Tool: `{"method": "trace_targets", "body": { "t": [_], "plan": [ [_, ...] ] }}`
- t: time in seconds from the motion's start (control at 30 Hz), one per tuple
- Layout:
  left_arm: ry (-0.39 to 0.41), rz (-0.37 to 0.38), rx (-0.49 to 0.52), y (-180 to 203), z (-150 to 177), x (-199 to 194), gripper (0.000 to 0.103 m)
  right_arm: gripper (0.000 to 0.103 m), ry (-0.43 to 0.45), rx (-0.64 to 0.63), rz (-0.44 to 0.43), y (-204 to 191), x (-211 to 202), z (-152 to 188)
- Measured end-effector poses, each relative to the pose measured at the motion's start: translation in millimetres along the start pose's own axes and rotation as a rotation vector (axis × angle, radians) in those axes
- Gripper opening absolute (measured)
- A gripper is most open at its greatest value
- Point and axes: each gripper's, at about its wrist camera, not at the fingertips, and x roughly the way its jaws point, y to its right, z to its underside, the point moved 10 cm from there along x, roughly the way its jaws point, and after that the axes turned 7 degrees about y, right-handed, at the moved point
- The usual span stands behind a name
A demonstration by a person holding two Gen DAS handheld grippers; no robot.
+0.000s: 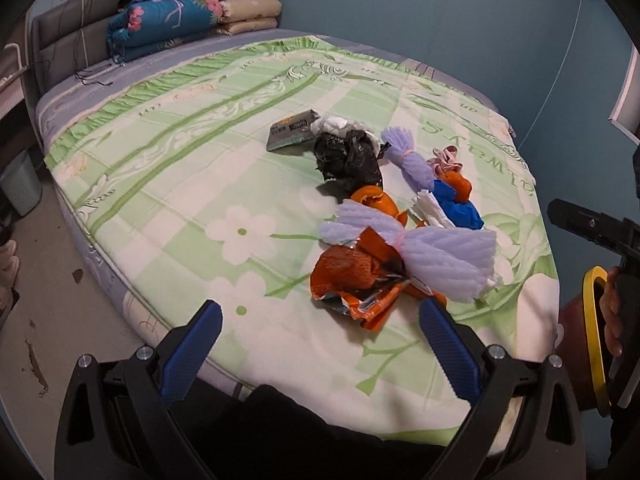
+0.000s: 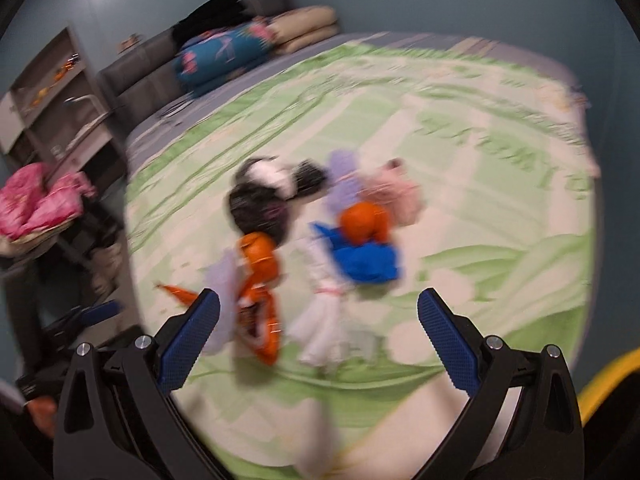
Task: Collect trash
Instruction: 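Grasp the orange snack wrapper with the left tool while the right tool grasps the lavender foam mesh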
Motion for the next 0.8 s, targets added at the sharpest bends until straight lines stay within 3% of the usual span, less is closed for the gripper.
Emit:
{"method": "trace_targets", "body": {
  "t": [0.17,0.33,0.5,0.63,0.8],
  "plan": [
    [-0.048,0.063,0.021,-2.6,-0.2,20.6,0.095,0.095,-0.134,0.079,-0.185,-33.3,22.8,2.0],
    [-0.061,0.126,0.068,-2.0,-3.9,32.0,0.095,0.095,-0.27,0.16,-0.302,-53.9,33.3,12.1],
    [-0.06,0.205,0.108,7.0,-7.4,38.0,0.095,0.082,-0.341,0.176,-0.331,-61.3,38.7,21.7],
    [-0.075,0.246,0.151,17.4,-5.6,47.4,0.089,0.078,-0.399,0.243,-0.356,-58.3,48.8,29.7],
    [-0.099,0.301,0.136,23.8,-5.8,56.6,0.086,0.069,-0.43,0.247,-0.343,-57.3,59.0,36.5]
  ]
}}
